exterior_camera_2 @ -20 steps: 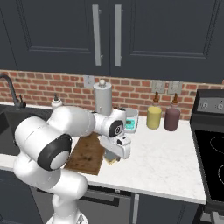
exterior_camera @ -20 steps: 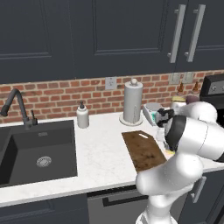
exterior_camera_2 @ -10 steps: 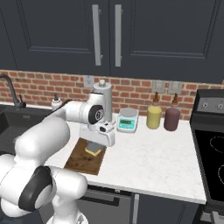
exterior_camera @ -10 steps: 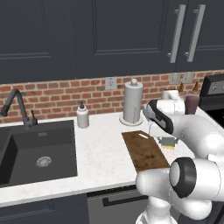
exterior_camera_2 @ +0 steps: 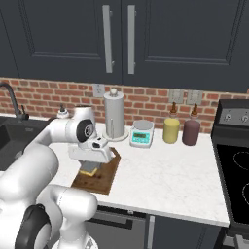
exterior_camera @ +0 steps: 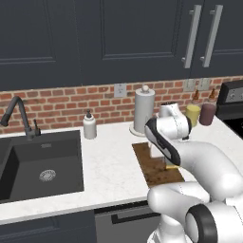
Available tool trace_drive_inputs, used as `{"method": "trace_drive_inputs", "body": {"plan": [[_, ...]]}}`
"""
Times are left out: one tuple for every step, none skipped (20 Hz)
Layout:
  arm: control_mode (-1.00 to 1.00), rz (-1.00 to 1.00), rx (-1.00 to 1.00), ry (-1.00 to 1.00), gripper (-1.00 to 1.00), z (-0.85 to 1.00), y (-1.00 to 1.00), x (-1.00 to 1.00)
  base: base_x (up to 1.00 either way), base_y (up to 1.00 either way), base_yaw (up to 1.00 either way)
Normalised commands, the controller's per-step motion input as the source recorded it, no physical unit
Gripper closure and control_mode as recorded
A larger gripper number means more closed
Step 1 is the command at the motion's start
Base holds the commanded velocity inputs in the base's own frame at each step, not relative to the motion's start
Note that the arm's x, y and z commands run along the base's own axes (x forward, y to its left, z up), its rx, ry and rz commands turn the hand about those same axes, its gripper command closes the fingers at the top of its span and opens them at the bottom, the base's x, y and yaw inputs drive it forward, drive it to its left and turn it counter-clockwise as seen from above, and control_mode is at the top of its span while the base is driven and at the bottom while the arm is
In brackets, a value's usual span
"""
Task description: Pick up the sponge from the counter and clean the cutting board by briefly scrubbing or pressing down on the cutting board. Once finished, release the sponge.
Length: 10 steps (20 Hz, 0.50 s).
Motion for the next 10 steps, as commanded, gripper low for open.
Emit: {"method": "trace_drive_inputs", "body": {"plan": [[-1.00,0.05,0.00,0.00,1.00,0.00,0.12,0.00,0.00,0.00,0.00],[-1.00,0.05,0.00,0.00,1.00,0.00,0.05,0.00,0.00,0.00,0.00],[-1.00,0.03,0.00,0.00,1.00,0.00,0.06,0.00,0.00,0.00,0.00],[-1.00,0.02,0.00,0.00,1.00,0.00,0.09,0.00,0.00,0.00,0.00],[-1.00,0.01,0.00,0.00,1.00,0.00,0.09,0.00,0.00,0.00,0.00],[-1.00,0.00,0.00,0.00,1.00,0.00,0.11,0.00,0.00,0.00,0.00],[-1.00,0.00,0.00,0.00,1.00,0.00,0.11,0.00,0.00,0.00,0.00],[-1.00,0.01,0.00,0.00,1.00,0.00,0.07,0.00,0.00,0.00,0.00],[-1.00,0.01,0.00,0.00,1.00,0.00,0.07,0.00,0.00,0.00,0.00],[-1.00,0.02,0.00,0.00,1.00,0.00,0.06,0.00,0.00,0.00,0.00]]}}
